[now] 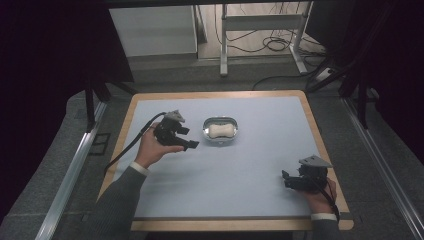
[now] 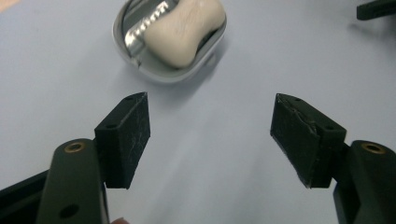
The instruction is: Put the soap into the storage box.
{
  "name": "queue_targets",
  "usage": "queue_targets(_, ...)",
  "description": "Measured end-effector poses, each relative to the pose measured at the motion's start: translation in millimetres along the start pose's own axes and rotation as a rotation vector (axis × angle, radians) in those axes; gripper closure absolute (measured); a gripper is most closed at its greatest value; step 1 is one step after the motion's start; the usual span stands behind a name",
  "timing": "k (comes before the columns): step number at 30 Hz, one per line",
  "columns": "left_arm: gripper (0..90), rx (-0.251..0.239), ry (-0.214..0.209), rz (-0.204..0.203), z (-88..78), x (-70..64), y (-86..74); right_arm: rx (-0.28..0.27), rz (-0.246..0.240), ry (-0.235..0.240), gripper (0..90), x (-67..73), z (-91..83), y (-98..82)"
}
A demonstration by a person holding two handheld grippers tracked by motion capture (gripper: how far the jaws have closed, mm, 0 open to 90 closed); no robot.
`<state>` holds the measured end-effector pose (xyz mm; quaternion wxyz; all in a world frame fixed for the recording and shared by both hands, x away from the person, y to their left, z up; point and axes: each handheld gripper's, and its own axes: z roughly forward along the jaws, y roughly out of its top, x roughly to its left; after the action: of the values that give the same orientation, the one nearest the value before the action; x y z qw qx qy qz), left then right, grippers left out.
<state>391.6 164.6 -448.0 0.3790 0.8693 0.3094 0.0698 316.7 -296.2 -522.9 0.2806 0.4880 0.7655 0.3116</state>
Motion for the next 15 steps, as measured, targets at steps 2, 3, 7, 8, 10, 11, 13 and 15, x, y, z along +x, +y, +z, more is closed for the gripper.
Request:
queue_targets(2,29.0,-0.009,0.004,-0.023,-3.0,-1.7,-14.2,0.001,0.0,0.001,5.9,0.1,-0.1,0.1)
queue_targets(3,29.0,-0.009,0.004,-0.023,-3.0,-1.7,-14.2,0.001,-0.002,0.0,5.9,0.2,0.1,0.1)
queue_targets(7,28.7,-0.017,0.022,-0.069,-10.6,-4.4,-47.0,0.001,-0.005,0.0,5.9,1.2,0.4,0.1)
queue_targets(8,28.3,-0.012,0.031,-0.071,-12.3,-5.2,-53.2,0.001,-0.005,0.001,5.9,1.4,0.6,0.1)
queue_targets(10,28.2,-0.025,0.031,-0.095,-14.9,-6.6,-65.4,0.003,-0.005,0.0,5.9,1.7,0.9,0.0)
queue_targets(11,28.2,-0.024,0.033,-0.107,-15.7,-7.0,-71.1,0.003,-0.005,0.0,5.9,1.8,0.9,0.0)
queue_targets(13,28.2,-0.025,0.052,-0.122,-17.9,-7.3,-81.9,0.003,-0.006,0.0,5.9,2.1,0.8,0.1)
queue_targets(15,28.0,-0.03,0.061,-0.142,-20.8,-6.9,-91.6,0.001,-0.006,0.001,5.9,2.4,0.5,0.4)
